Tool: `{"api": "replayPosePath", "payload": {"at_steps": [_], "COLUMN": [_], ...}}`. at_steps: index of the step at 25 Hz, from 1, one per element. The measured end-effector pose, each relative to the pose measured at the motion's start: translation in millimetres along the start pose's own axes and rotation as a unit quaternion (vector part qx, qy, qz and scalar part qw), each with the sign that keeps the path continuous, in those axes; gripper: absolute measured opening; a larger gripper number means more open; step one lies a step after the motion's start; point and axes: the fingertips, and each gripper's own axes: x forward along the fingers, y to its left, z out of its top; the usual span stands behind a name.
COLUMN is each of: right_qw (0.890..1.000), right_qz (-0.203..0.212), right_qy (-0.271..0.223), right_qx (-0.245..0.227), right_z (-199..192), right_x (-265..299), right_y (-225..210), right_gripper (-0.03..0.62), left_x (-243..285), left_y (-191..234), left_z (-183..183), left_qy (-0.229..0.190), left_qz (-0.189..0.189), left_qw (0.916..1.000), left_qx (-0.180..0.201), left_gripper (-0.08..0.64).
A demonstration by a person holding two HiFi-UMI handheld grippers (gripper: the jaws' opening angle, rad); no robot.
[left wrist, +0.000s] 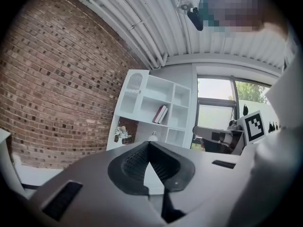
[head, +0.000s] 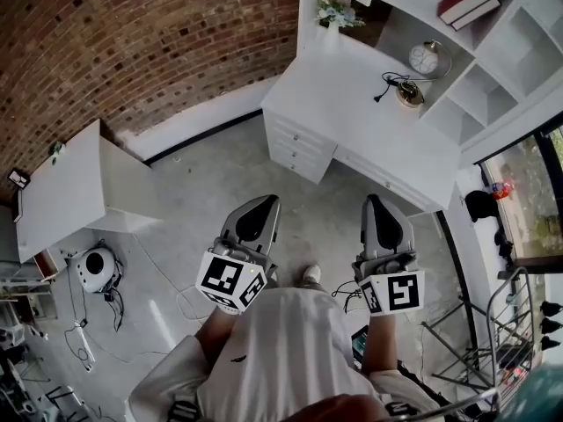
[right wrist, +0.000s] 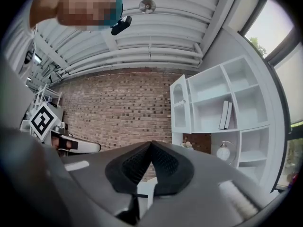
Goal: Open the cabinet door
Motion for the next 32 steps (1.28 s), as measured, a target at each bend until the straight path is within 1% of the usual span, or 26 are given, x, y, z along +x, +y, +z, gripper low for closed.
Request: {"api": "replayPosePath", "payload": {"at_steps": [4,7,9,14,19,22,27,32], "right_qw": [1.0,0.999,0.999,0.999,0.999,0.999,0.998,0.997], "right_qz": [0.0,0.01,0.011,0.0,0.025,0.035,0.042,0.034], "right_qy": [-0.004,0.014,0.021,0.002,-0.01,-0.007,-0.014,-0.025], "right_qx": [0.011,0.027,0.029,0.033,0.029,0.034,0.054,0.057], "right_z": [-3.3,-15.6,-21.4,-20.6,-18.8,-25.5,-27.4,-20.2], "right_x": [-11.9,-20.5,-27.9,-45.2,-57.6,-63.7,-69.5,-74.6], "right_y": [-24.1,-37.0,-50.2,-93.1,-120.3,-135.5,-147.7,-161.7], "right_gripper": [0.012,0.012,0.012,0.012,0.012,0.012,0.012,0.012], "left_x": [7.9,17.4,26.5,53.7,79.5,91.9,99.6,114.1], "left_y": [-19.7,-32.5,-46.1,-77.9,-113.7,-131.3,-145.2,-155.1], "left_z": [-2.6,-8.1,-9.3,-15.3,-24.2,-31.9,-34.3,-27.5], "left_qy": [0.002,0.01,0.01,0.01,0.009,0.013,0.018,0.02], "left_qz": [0.004,0.001,-0.001,-0.001,-0.002,0.002,0.011,0.002], "left_qw": [1.0,0.9999,0.9999,0.9999,0.9996,0.9996,0.9995,0.999], "left_qx": [0.004,-0.002,0.001,0.014,0.026,0.025,0.023,0.039], "left_gripper": [0.009,0.009,0.009,0.009,0.009,0.009,0.009,0.009]}}
